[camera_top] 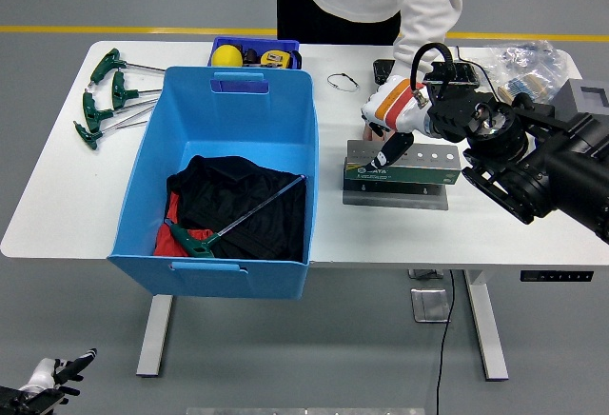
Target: Lift tool from toolbox,place it in box,lift tool from toolbox,place it in box
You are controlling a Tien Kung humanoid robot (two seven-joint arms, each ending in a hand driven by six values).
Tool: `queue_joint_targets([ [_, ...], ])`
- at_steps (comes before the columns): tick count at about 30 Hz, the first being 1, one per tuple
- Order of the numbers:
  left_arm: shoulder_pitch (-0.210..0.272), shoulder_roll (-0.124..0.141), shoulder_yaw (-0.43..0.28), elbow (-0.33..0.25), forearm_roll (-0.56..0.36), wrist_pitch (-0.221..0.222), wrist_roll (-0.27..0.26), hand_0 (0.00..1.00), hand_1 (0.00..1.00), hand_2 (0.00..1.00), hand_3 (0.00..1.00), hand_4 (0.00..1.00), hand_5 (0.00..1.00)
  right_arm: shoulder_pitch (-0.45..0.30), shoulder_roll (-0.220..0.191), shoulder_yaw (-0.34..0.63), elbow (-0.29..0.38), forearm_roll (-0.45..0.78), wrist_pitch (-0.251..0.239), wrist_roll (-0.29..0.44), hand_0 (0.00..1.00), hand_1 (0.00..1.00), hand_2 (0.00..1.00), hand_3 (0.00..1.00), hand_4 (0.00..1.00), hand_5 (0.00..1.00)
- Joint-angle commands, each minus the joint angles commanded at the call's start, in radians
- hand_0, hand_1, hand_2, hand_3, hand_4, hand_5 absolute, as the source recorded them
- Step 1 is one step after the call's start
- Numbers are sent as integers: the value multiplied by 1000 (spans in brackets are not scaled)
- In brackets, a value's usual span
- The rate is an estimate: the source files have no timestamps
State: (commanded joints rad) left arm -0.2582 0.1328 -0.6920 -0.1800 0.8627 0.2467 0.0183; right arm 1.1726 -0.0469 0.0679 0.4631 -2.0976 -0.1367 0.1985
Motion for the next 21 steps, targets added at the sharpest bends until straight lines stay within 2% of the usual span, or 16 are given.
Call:
queue_joint_targets([
  [16, -7, 2, 17, 0, -18, 6, -5, 542, 490, 653, 699, 745, 713, -4, -13, 39, -6, -74, 62, 13, 596, 491, 523, 380, 998, 845],
  [17, -7, 2, 19, 0, -20, 6, -5, 544, 488, 653, 698, 745, 712, -5, -14, 41, -6, -80, 64, 14, 561, 405, 420, 327, 998, 845],
  [21, -7, 2, 19, 0, -20, 6, -5, 544, 488, 653, 698, 745, 712, -6, -17, 49, -4, -95, 70, 21, 561, 405, 420, 327, 998, 845],
])
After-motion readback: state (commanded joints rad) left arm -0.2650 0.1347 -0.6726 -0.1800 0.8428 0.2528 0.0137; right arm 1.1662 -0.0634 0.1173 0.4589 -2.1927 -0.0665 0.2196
